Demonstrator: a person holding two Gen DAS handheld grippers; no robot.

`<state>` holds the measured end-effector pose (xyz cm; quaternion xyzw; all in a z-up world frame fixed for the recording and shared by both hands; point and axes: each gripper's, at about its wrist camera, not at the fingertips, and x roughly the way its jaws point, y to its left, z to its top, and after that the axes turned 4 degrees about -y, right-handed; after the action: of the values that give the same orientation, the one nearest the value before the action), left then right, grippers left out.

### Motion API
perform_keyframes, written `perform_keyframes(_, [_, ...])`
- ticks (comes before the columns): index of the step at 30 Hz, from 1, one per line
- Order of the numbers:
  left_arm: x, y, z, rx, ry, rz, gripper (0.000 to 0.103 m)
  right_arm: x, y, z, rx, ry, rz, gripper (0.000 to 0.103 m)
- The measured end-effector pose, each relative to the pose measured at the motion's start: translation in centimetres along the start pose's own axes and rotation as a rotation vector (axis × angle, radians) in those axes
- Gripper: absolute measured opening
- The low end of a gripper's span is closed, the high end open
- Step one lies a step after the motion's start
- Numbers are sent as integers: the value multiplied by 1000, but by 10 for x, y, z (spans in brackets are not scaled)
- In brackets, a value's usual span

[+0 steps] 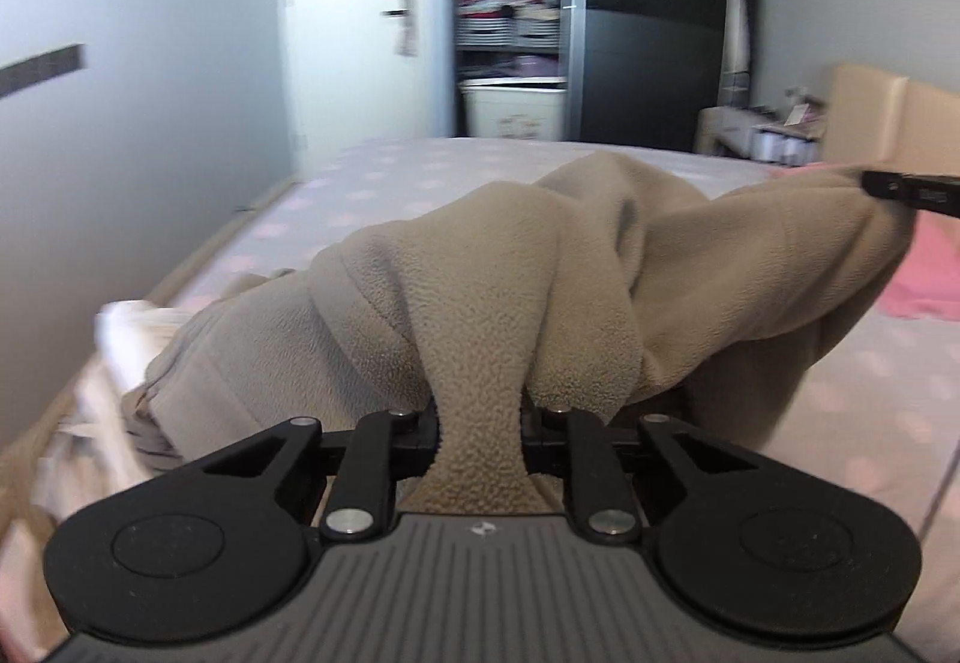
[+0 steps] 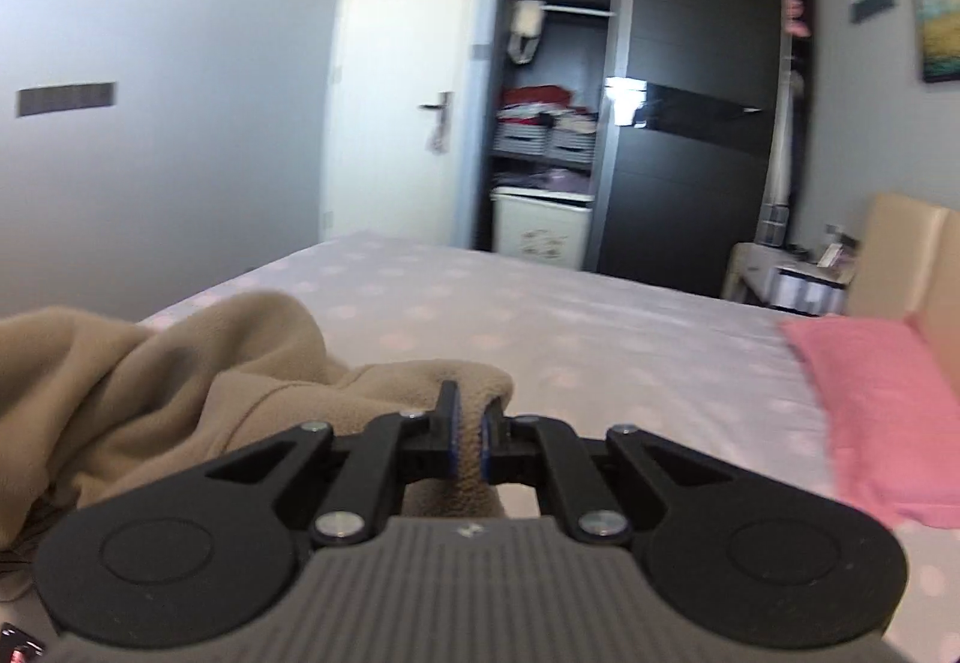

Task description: Fold clothes

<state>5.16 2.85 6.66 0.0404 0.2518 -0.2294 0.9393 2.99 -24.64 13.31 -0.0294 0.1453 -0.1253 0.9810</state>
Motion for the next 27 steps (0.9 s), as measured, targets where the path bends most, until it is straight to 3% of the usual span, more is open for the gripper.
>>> perform_keyframes(5, [9, -81, -7, 10, 47, -239, 16, -55, -98, -19, 41, 60, -213, 6])
perform_keyframes(11, [38, -150, -35, 18, 204, -484, 11, -106, -210, -82, 150, 205, -439, 6])
perform_keyframes(14, [41, -184, -56, 129, 244, -494, 11, -116, -243, -123, 192, 308, -479, 7])
perform_keyframes(17, [57, -194, -68, 134, 310, -501, 13, -130, -244, -149, 178, 369, -478, 12])
perform_keyframes(19, [65, -187, -71, 116, 344, -507, 14, -138, -242, -155, 103, 374, -535, 29])
perform_keyframes(21, [72, -181, -72, 110, 355, -516, 18, -145, -239, -159, 34, 376, -584, 38])
perform_keyframes(24, [66, -176, -77, 102, 351, -512, 25, -147, -230, -154, 15, 342, -541, 44])
perform_keyframes(27, [52, -159, -69, 78, 312, -484, 44, -151, -206, -139, -51, 241, -526, 51])
